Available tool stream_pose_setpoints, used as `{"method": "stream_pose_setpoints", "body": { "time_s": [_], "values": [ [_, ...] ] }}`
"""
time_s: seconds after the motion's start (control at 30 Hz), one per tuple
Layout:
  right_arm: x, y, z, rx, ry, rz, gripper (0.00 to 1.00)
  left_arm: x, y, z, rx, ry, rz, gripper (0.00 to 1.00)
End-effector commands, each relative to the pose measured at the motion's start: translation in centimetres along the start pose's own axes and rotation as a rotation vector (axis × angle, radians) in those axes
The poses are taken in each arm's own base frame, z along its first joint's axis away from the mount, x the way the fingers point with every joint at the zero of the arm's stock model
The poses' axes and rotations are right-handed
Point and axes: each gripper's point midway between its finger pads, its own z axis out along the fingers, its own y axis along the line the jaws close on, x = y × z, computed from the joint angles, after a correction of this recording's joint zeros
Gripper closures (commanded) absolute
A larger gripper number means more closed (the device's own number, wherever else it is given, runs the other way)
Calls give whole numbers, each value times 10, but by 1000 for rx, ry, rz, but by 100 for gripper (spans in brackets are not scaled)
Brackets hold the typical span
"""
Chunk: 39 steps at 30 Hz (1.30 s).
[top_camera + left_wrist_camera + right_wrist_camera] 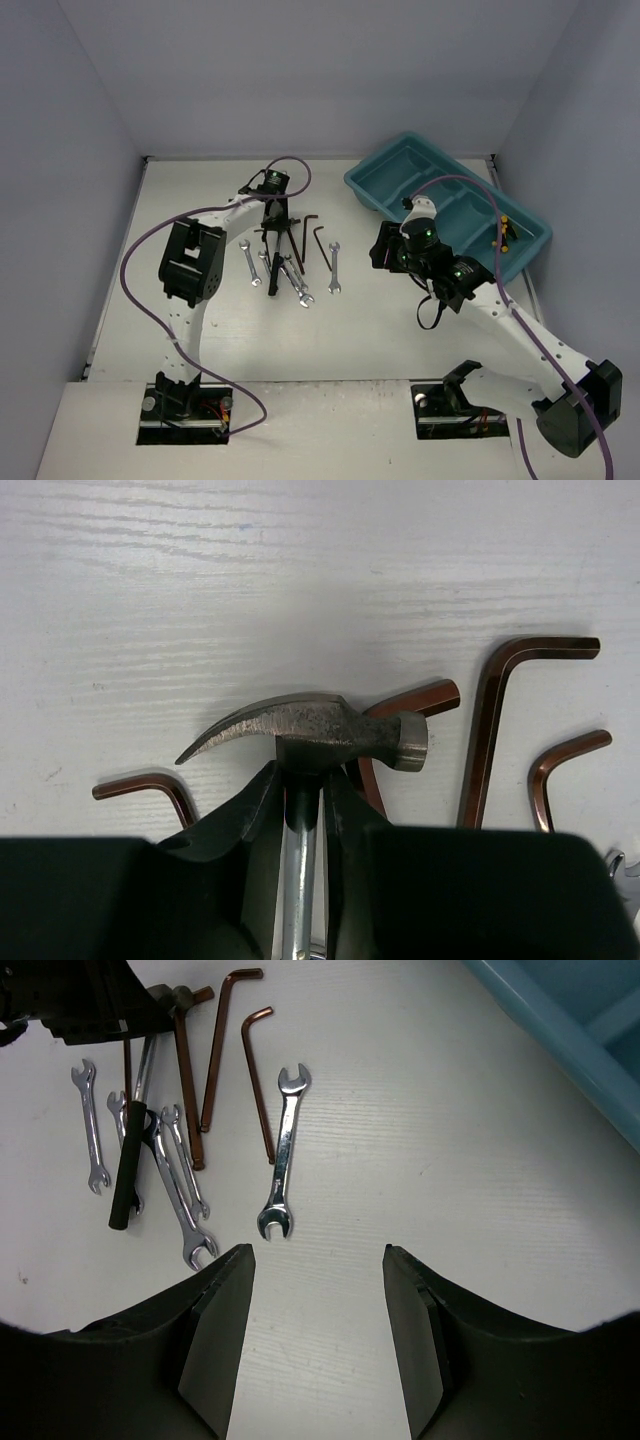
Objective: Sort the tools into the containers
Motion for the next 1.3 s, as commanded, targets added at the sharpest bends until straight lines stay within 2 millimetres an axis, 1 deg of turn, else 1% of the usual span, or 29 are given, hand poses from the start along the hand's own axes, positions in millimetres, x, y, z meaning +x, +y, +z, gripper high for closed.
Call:
{"method": "stream_pose_setpoints", "body": {
  "time_s": [0.0,0.07,0.17,0.2,0.23,0.3,0.33,0.37,0.47,0.53,0.6,0.63,0.67,0.73,0.8,0.9,0.97,1.03,1.13,1.27],
  "values": [
    [-22,19,-2,-52,-40,-5,49,-50,-21,-44,113,-165,7,100],
    [-30,29,-3,-83,-43,-6,48,-60,-25,-68,137,-204,-7,100],
    [-37,47,-3,-127,-36,-7,47,-78,-38,-115,205,-282,-57,100],
    [-41,53,-4,-142,-39,-5,46,-81,-42,-126,224,-295,-66,100],
    [-45,58,-5,-154,-44,-2,44,-83,-46,-133,244,-303,-70,100],
    [-51,74,-5,-188,-50,-5,37,-92,-62,-171,316,-357,-89,100],
    [-56,82,-6,-206,-57,-5,35,-95,-69,-187,348,-379,-97,100],
    [-62,90,-7,-224,-69,-5,33,-99,-75,-198,377,-397,-110,100],
    [-77,110,-8,-268,-104,-9,30,-105,-94,-242,483,-451,-133,100],
    [-81,120,-9,-288,-115,-26,30,-107,-101,-262,528,-470,-152,100],
    [-87,131,-8,-311,-131,-52,29,-107,-111,-290,589,-499,-171,100],
    [-87,133,-5,-312,-131,-56,29,-107,-114,-294,601,-504,-170,100],
    [-89,138,-4,-322,-141,-75,29,-107,-118,-311,639,-517,-184,100],
    [-89,153,-6,-375,-142,-98,28,-107,-124,-327,679,-528,-195,100],
    [-90,161,-5,-393,-152,-110,28,-105,-131,-343,717,-539,-202,100],
    [-93,168,-4,-412,-162,-122,28,-101,-136,-357,750,-551,-203,100],
    [-100,175,-3,-429,-185,-125,28,-97,-138,-361,761,-552,-203,100],
    [-104,178,-1,-432,-192,-129,29,-96,-140,-369,780,-571,-203,100],
    [-108,185,1,-444,-200,-131,29,-93,-140,-373,786,-580,-196,100],
    [-114,189,3,-450,-219,-129,34,-89,-142,-376,798,-592,-184,100]
  ]
}}
